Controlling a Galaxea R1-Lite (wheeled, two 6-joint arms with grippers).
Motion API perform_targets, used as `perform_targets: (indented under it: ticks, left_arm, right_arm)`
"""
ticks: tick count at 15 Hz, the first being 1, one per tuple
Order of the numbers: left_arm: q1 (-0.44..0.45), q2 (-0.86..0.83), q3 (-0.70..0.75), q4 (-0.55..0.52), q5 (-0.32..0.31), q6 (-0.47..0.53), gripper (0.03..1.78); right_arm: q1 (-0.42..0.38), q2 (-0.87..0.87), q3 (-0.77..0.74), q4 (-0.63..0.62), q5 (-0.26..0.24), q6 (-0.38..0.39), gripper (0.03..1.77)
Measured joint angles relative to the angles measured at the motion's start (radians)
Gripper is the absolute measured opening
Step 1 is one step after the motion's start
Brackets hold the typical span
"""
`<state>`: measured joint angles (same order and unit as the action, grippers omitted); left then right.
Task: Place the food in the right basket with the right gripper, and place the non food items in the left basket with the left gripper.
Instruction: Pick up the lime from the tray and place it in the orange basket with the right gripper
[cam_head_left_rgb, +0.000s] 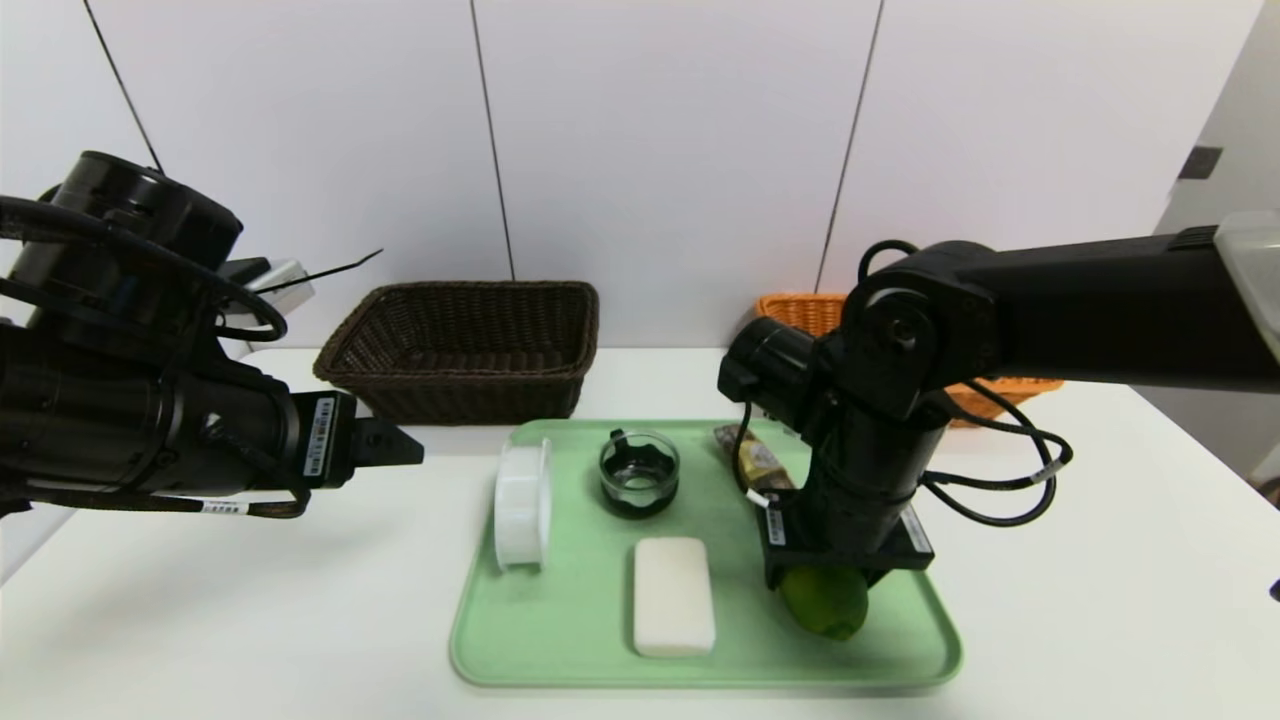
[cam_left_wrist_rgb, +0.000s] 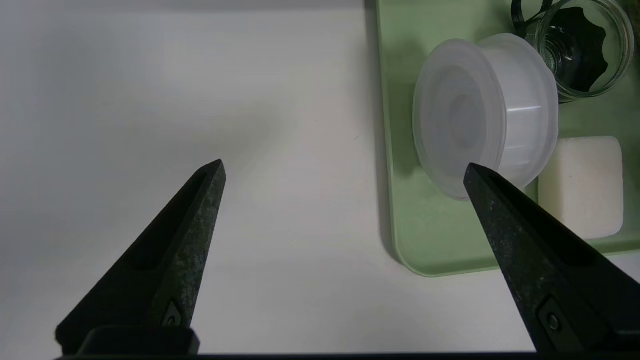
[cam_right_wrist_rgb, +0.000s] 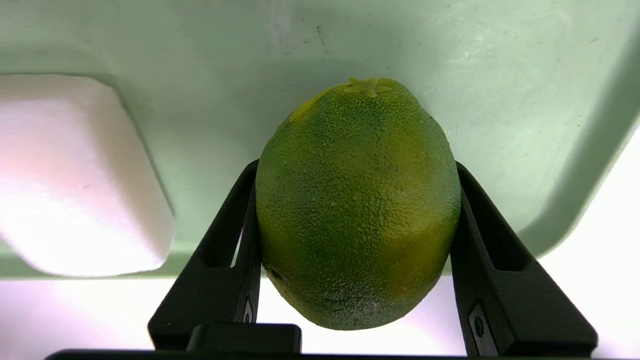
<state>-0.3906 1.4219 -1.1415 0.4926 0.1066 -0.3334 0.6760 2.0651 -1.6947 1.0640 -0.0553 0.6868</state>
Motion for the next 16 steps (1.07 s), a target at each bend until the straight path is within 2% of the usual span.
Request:
perform_targets:
  ticks: [6,11,16]
  left_arm:
    - [0.0,-0.02,0.025,0.005,0.0,0.001,1.69]
    - [-0.002,-0.021,0.037,0.004,-0.007,0.0,1.69]
    - [-0.002,-0.021,0.06,0.001,-0.006,0.0,1.69]
  right_arm:
    - [-0.019,-0.115,-0.232,-0.019,-0.019,0.017,1.01]
    - [-0.19,-0.12,-0.256,-0.424,-0.144,0.041,1.01]
    - [-0.344,0.0,-0.25,-0.65,-0.166,0.067,1.01]
